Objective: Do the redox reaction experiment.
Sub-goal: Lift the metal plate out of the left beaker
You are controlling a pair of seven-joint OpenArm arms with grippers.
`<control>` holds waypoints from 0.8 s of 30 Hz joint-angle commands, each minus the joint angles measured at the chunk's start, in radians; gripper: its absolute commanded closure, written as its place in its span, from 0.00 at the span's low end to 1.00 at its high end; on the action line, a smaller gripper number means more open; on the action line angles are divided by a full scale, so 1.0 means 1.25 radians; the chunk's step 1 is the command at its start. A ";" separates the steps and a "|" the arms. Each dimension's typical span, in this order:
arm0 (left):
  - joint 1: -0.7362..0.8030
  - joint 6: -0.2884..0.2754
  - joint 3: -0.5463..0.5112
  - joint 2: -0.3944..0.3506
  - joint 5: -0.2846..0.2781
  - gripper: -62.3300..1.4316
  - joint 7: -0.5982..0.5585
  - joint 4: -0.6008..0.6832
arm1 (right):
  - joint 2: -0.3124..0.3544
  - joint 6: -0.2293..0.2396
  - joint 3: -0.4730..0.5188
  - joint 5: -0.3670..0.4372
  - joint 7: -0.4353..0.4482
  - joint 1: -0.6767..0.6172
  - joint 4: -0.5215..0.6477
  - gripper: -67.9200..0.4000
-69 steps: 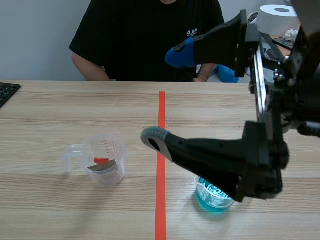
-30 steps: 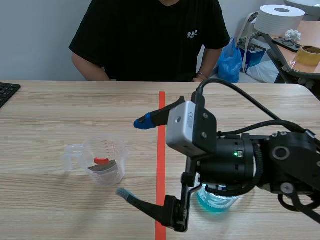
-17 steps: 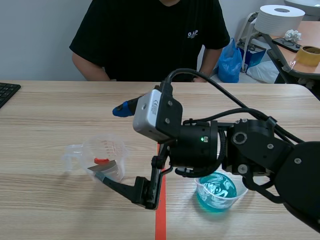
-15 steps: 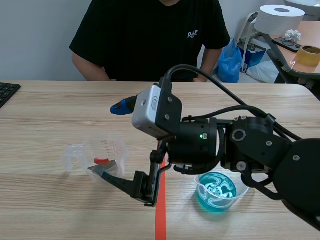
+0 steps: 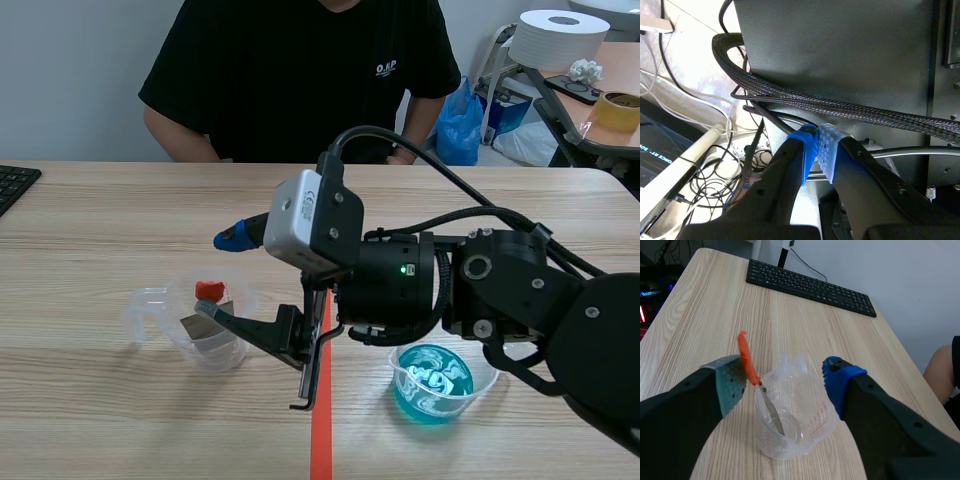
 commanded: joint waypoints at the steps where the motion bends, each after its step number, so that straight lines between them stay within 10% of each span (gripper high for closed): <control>1: -0.002 -0.002 -0.002 0.000 -0.002 0.91 -0.003 0.009 | -0.002 -0.001 0.002 0.009 0.012 0.017 0.016 0.56; 12: -0.002 -0.002 -0.002 0.000 -0.002 0.91 -0.003 0.009 | -0.005 -0.001 0.002 0.009 0.011 0.018 0.016 0.99; 24: -0.002 -0.002 -0.002 0.000 -0.002 0.91 -0.003 0.009 | -0.054 0.012 0.002 0.052 -0.065 0.029 0.017 0.98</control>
